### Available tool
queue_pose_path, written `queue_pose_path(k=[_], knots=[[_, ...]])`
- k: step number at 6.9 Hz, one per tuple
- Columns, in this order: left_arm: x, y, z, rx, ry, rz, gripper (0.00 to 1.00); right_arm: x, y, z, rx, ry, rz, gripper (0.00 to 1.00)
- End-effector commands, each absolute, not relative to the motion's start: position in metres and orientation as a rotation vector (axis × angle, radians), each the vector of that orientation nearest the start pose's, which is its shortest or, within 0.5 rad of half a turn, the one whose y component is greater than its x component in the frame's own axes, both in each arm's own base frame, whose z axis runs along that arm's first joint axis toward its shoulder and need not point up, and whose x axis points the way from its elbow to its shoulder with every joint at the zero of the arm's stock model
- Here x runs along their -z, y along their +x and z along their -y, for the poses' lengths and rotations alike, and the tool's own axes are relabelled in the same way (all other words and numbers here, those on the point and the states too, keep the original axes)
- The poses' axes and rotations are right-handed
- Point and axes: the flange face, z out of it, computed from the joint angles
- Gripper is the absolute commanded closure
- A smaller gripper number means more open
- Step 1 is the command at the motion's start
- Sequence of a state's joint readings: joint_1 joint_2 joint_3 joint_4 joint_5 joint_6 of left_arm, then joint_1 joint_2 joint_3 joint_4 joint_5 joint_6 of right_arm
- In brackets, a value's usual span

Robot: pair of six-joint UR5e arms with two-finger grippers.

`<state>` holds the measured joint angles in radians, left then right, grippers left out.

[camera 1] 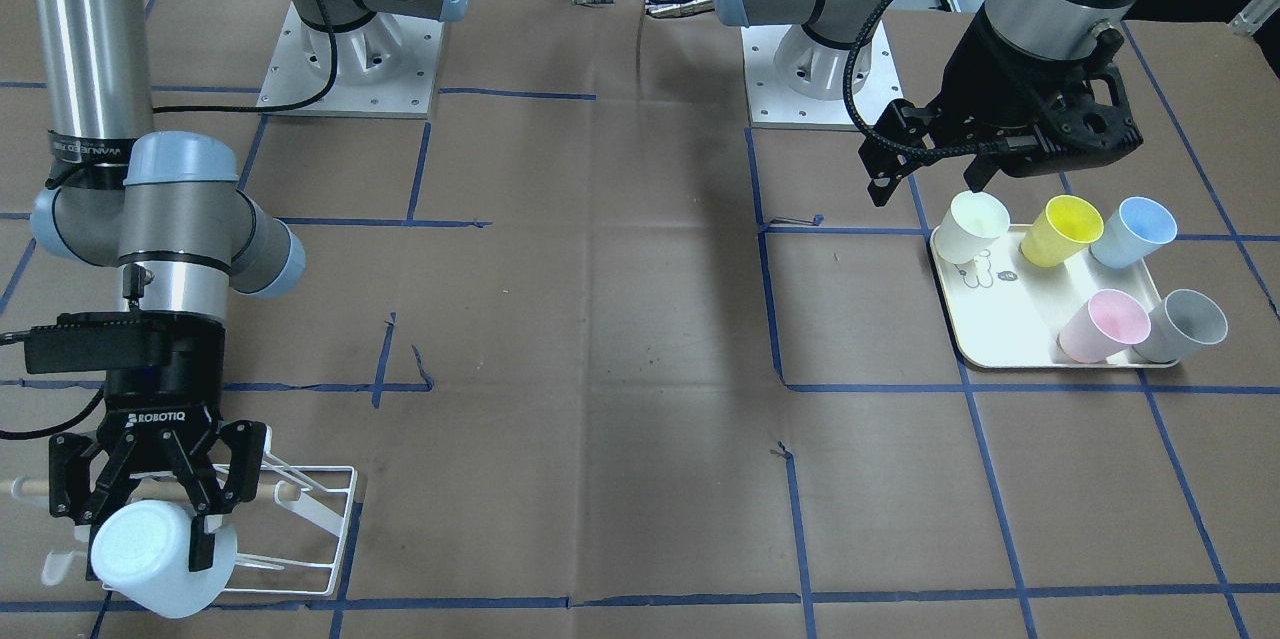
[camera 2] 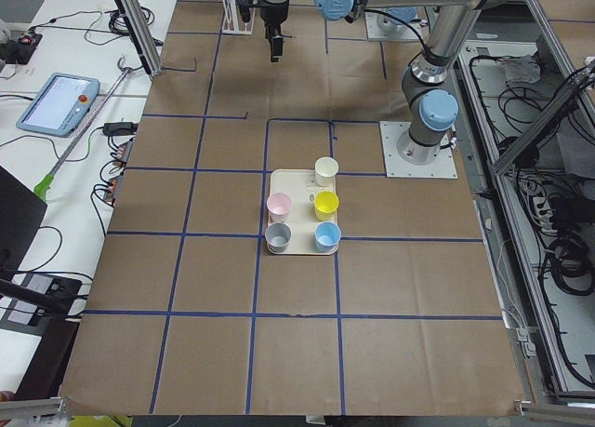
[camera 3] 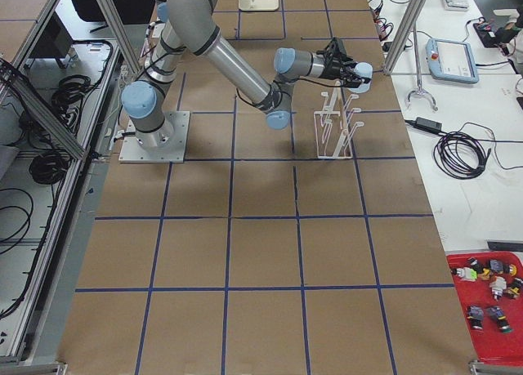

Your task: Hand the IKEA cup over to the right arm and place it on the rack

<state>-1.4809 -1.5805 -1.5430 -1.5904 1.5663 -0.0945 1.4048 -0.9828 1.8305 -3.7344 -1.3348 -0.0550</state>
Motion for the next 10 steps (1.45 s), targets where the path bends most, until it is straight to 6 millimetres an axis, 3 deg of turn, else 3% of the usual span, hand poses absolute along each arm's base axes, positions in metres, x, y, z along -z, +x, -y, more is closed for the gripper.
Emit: queue_pose_path(k=[1,4,5,6,8,9,10], knots=[[-0.481,-0.107,0.504,-0.037,-0.180,-3.095,0.02,-0.282,0.044,0.647,1.903,-0.074,-2.444,0.68],[-0.481,-0.105,0.493,-0.048,-0.108,-3.097,0.00,-0.278,0.050,0.646,1.887,-0.084,-2.447,0.68],[-0.471,-0.097,0.485,-0.074,-0.054,-3.100,0.00,-0.275,0.057,0.645,1.874,-0.092,-2.450,0.68],[-0.468,-0.060,0.483,-0.089,-0.041,-3.106,0.00,-0.270,0.059,0.642,1.856,-0.092,-2.460,0.68],[-0.442,0.044,0.462,-0.180,-0.018,-3.137,0.01,-0.259,0.058,0.641,1.824,-0.078,-2.476,0.68],[-0.433,0.070,0.442,-0.196,0.004,-3.149,0.01,-0.260,0.059,0.641,1.822,-0.076,-2.474,0.53],[-0.427,0.088,0.421,-0.191,0.038,-3.147,0.01,-0.257,0.060,0.642,1.785,-0.048,-2.471,0.01]])
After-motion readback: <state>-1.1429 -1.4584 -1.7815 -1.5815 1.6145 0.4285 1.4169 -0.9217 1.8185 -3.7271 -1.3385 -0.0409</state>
